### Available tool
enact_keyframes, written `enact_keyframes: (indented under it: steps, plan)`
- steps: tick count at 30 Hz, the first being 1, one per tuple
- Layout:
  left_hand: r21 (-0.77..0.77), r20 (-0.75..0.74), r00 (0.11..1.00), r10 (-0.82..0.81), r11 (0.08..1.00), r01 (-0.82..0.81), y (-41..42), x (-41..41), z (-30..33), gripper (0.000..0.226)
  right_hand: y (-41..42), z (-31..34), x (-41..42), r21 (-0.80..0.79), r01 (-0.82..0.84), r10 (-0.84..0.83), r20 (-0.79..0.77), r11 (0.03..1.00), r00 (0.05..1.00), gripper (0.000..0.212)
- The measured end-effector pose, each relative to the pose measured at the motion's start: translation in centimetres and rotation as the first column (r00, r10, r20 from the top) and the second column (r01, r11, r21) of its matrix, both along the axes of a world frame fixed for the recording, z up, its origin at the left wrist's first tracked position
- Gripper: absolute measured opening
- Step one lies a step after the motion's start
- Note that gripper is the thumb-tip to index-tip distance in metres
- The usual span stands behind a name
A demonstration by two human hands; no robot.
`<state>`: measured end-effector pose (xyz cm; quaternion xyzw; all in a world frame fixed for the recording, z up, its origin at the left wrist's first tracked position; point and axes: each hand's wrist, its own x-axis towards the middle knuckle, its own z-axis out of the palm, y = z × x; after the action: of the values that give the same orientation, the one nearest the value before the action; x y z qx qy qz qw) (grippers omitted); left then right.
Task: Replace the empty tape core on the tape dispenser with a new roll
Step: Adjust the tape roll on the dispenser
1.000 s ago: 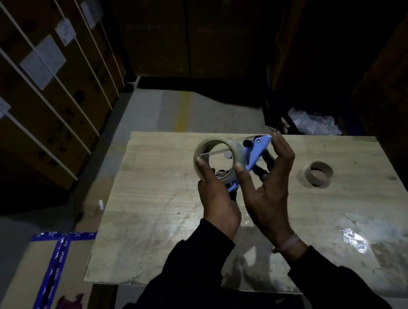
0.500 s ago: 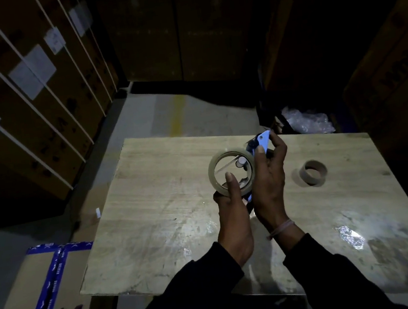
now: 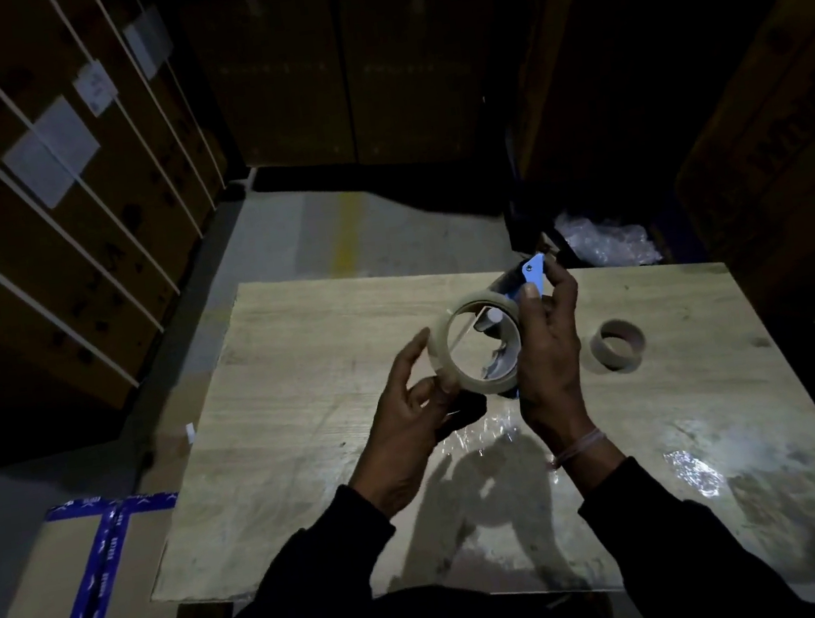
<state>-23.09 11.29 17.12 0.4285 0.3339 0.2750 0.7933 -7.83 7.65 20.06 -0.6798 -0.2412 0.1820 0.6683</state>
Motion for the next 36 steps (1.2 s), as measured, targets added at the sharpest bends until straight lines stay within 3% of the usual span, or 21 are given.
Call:
enact_keyframes:
  steps: [3,7,9,12,15,20,36]
  plan:
    - [0.160,-0.081,0.986,-0.145,0.975,0.156,1.7,-1.2,0.8,0.065,-0.4,0.1,0.4,-0.024,-0.070,0.070,0.007,0.997,0.998,0.030]
    - [0.193,-0.222,0.941,-0.256,0.934,0.300,3.1,-1.6,2.9,0.044,-0.7,0.0,0.4,-0.064,-0.163,0.165,0.020,0.985,0.986,0.032]
    - [0.177,-0.254,0.935,-0.246,0.939,0.295,3.4,-1.0,3.8,0.039,-0.8,-0.2,0.0,-0.074,-0.201,0.203,0.024,0.977,0.979,0.034]
    - [0.194,-0.342,0.914,-0.219,0.935,0.297,3.3,0.0,4.6,0.050,-1.0,-0.3,-0.9,-0.073,-0.237,0.239,0.031,0.969,0.970,0.033]
    - [0.256,-0.374,0.921,-0.108,0.942,0.215,2.6,0.7,4.2,0.049,-1.0,-0.7,-1.4,-0.065,-0.220,0.220,-0.005,0.973,0.975,0.029]
    - [0.291,-0.316,0.948,0.032,0.954,0.065,1.3,1.4,2.2,0.047,-1.2,-1.2,-1.6,-0.059,-0.183,0.181,-0.040,0.981,0.983,0.031]
    - [0.249,-0.393,0.919,0.032,0.966,0.073,1.1,3.0,-0.7,0.059,-1.1,-4.0,-0.7,-0.099,-0.124,0.109,-0.138,0.987,0.984,0.025]
